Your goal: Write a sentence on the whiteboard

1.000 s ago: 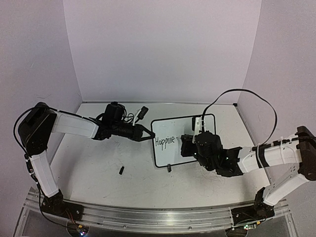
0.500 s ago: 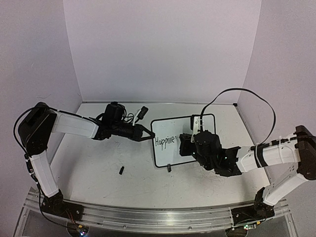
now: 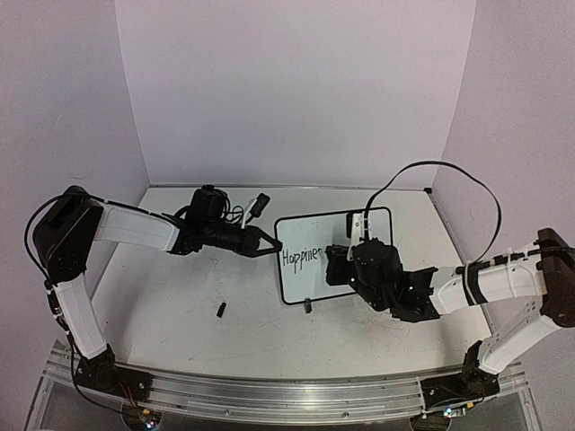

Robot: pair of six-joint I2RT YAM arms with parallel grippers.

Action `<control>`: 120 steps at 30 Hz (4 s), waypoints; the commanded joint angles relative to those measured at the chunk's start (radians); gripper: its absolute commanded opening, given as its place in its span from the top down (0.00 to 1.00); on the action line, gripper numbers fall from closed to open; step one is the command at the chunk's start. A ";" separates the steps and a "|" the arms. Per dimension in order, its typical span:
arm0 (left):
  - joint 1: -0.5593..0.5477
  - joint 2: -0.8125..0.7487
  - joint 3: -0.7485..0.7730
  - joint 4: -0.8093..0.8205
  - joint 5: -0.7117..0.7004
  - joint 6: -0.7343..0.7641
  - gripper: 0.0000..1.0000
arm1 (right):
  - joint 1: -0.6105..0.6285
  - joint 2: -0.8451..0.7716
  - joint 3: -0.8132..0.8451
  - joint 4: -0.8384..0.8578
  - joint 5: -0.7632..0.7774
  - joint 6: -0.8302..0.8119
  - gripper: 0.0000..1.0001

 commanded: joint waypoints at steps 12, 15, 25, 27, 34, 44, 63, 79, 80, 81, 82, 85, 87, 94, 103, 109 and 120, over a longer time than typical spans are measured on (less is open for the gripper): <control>-0.003 -0.040 -0.007 -0.024 0.022 -0.018 1.00 | 0.008 -0.033 -0.041 -0.046 0.045 0.042 1.00; -0.003 -0.040 -0.007 -0.024 0.022 -0.018 1.00 | 0.007 -0.038 -0.043 -0.052 0.055 0.044 1.00; -0.003 -0.039 -0.006 -0.024 0.022 -0.019 1.00 | 0.025 -0.010 -0.037 -0.052 0.031 0.064 1.00; -0.003 -0.039 -0.007 -0.024 0.023 -0.019 1.00 | 0.028 0.002 -0.029 -0.044 0.025 0.064 1.00; -0.004 -0.043 -0.007 -0.024 0.020 -0.018 1.00 | 0.029 0.040 0.013 -0.017 0.019 0.043 1.00; -0.003 -0.042 -0.005 -0.025 0.023 -0.018 1.00 | 0.024 -0.099 -0.045 -0.035 0.033 0.031 1.00; -0.005 -0.040 -0.007 -0.025 0.023 -0.016 1.00 | -0.031 -0.043 -0.006 -0.001 0.017 0.003 1.00; -0.006 -0.040 -0.007 -0.026 0.022 -0.016 1.00 | -0.031 -0.016 0.017 0.009 0.019 -0.019 1.00; -0.006 -0.040 -0.007 -0.025 0.022 -0.016 1.00 | -0.031 -0.016 0.016 0.010 0.017 -0.017 1.00; -0.006 -0.040 -0.007 -0.025 0.022 -0.016 1.00 | -0.030 -0.016 0.013 0.010 0.013 -0.015 1.00; -0.007 -0.040 -0.007 -0.026 0.022 -0.016 1.00 | -0.030 -0.016 0.010 0.010 0.009 -0.013 1.00; -0.006 -0.042 -0.007 -0.026 0.022 -0.016 1.00 | -0.030 -0.016 -0.001 0.007 -0.003 0.000 1.00; -0.007 -0.043 -0.007 -0.026 0.022 -0.015 1.00 | -0.028 -0.014 -0.008 0.005 -0.010 0.007 1.00; -0.006 -0.043 -0.007 -0.026 0.022 -0.015 1.00 | -0.021 -0.018 -0.027 -0.010 -0.007 0.029 1.00; -0.008 -0.042 -0.007 -0.026 0.022 -0.015 1.00 | -0.021 -0.049 -0.051 -0.040 0.028 0.046 1.00; -0.008 -0.039 -0.007 -0.026 0.022 -0.015 1.00 | -0.021 -0.060 -0.058 -0.049 0.044 0.050 1.00; -0.009 -0.039 -0.007 -0.025 0.022 -0.015 1.00 | -0.014 -0.056 -0.069 -0.058 0.031 0.071 1.00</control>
